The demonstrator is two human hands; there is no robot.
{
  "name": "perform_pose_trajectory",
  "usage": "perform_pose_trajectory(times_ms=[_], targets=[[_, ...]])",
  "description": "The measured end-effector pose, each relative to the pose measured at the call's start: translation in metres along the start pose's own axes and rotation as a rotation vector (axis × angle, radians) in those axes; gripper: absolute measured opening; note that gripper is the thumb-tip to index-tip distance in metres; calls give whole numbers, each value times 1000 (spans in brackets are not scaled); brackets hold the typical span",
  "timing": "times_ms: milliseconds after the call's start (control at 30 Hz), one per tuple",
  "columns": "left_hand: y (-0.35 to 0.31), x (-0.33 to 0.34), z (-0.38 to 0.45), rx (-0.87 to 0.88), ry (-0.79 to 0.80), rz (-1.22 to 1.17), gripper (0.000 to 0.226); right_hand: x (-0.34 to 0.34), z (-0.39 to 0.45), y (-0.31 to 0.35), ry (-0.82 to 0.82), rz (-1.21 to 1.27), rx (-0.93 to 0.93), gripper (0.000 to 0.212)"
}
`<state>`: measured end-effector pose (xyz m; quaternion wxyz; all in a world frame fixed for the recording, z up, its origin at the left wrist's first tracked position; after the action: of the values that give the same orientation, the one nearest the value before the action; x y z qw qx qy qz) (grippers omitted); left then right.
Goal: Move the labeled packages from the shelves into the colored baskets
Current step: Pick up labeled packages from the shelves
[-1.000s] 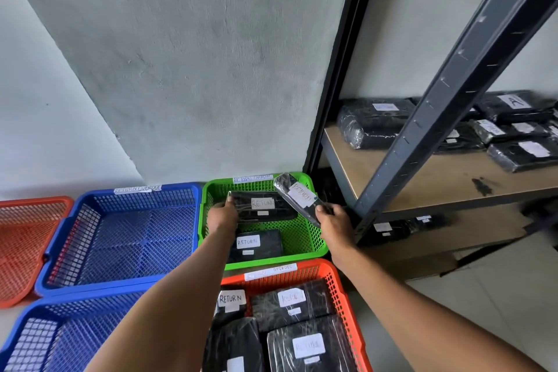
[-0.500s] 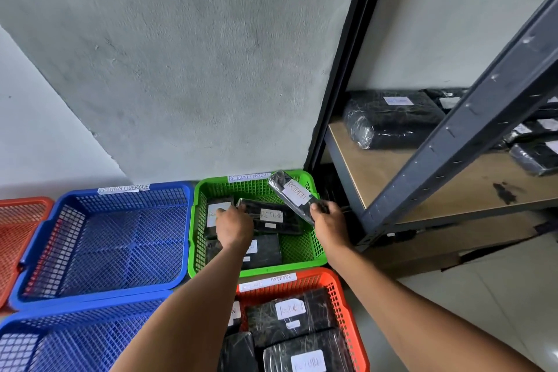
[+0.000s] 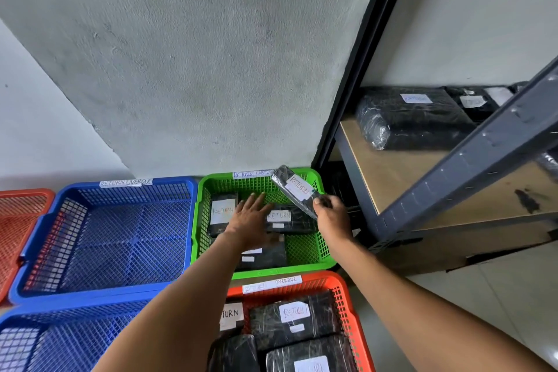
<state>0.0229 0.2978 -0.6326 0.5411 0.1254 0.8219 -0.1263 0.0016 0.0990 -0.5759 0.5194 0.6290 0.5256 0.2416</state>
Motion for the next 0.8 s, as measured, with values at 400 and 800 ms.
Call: perform_pose_trajectory(times_ms=[400,800], targets=[[11,22,-8,-12,70,189,107,5,13,7,34,-91,-25,23],[26,13,-33,-80,-163,39,82,46,44,25,111,-489,-121,43]])
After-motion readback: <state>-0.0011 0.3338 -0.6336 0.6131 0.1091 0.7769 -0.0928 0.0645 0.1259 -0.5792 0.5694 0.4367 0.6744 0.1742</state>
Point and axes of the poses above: each hand's wrist, its own z-axis towards the middle knuckle, its own x-axis out of the palm, y = z × x, the point moved 7 cm from there along z, towards the middle knuckle, and after that the axes turned 10 degrees about z, right-handed, at the moved point
